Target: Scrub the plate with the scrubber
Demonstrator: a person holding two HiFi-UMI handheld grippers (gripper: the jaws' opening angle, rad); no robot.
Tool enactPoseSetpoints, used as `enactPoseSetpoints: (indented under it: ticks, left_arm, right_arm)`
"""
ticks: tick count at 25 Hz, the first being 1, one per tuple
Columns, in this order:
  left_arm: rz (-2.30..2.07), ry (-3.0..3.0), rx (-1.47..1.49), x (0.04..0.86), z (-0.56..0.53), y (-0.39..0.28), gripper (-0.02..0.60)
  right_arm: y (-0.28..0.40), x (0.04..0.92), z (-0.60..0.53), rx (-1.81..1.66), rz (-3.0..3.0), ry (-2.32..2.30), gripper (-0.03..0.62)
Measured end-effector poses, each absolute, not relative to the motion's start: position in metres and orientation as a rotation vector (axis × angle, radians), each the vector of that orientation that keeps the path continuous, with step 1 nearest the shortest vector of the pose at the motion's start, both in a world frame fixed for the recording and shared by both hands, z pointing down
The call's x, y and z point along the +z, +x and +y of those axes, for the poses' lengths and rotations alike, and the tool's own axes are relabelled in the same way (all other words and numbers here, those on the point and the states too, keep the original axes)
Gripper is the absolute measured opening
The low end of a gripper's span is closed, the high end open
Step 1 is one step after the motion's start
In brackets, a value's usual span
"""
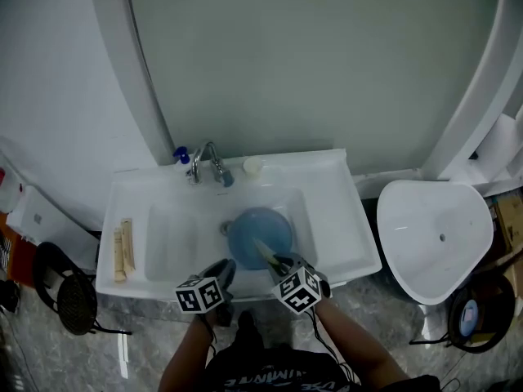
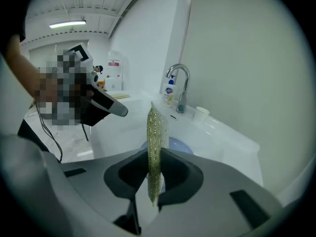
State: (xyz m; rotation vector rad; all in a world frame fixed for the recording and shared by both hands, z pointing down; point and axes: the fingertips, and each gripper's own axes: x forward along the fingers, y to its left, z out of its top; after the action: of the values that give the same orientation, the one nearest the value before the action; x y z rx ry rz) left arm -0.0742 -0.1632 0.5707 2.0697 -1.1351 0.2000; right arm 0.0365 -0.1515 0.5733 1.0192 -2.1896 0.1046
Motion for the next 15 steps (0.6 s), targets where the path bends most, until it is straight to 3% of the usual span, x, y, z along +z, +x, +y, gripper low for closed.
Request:
enactPoseSetpoints:
  ticks: [15]
  left_arm:
    - [-1.232, 2.047, 0.146, 0.559, -0.057, -0.052, 0.02]
  right_arm:
    - [0.063, 0.56, -0.057, 0.084, -2.269, 0.981, 0.071]
